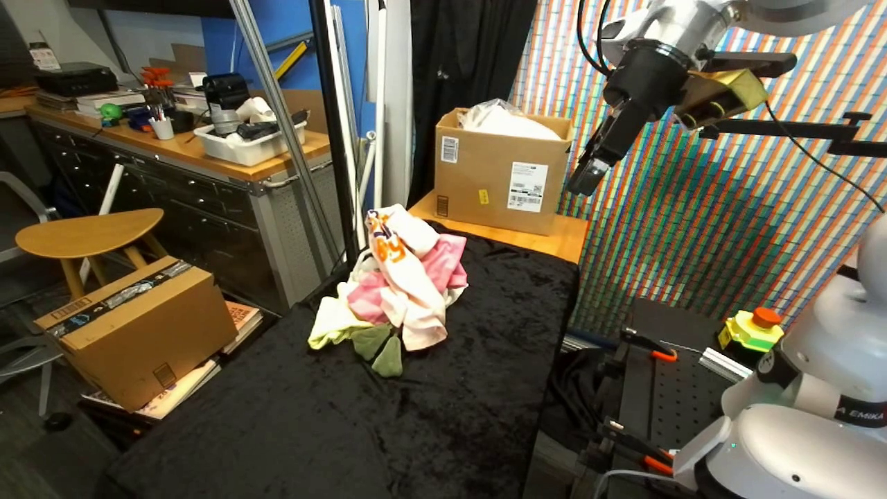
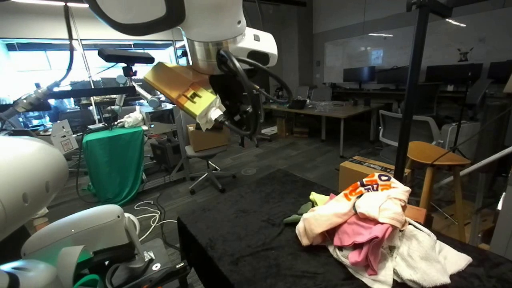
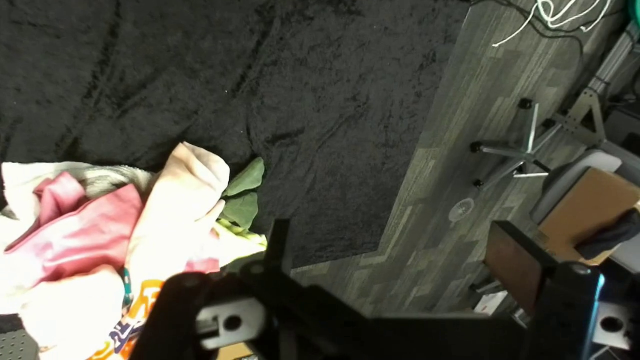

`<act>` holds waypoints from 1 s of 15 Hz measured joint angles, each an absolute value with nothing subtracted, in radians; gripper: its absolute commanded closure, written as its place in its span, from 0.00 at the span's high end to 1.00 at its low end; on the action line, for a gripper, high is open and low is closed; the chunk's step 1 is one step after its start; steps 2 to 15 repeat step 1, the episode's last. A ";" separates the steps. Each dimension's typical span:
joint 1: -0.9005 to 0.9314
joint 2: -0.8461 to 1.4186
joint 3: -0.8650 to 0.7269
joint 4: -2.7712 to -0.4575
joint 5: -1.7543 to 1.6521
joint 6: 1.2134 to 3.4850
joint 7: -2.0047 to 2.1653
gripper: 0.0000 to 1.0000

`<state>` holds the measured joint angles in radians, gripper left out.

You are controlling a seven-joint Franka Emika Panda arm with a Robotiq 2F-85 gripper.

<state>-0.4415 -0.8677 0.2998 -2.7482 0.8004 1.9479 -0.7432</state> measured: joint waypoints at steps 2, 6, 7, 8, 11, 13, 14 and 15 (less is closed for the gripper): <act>-0.442 -0.867 0.300 -2.748 0.800 1.949 -0.743 1.00; -0.442 -0.867 0.300 -2.748 0.800 1.949 -0.743 1.00; -0.442 -0.867 0.300 -2.748 0.800 1.949 -0.743 1.00; -0.442 -0.867 0.300 -2.748 0.800 1.949 -0.743 1.00; -0.442 -0.867 0.300 -2.748 0.800 1.949 -0.743 1.00; -0.442 -0.867 0.300 -2.748 0.800 1.949 -0.743 1.00; -0.442 -0.867 0.300 -2.748 0.800 1.949 -0.743 1.00; -0.442 -0.867 0.300 -2.748 0.800 1.949 -0.743 1.00</act>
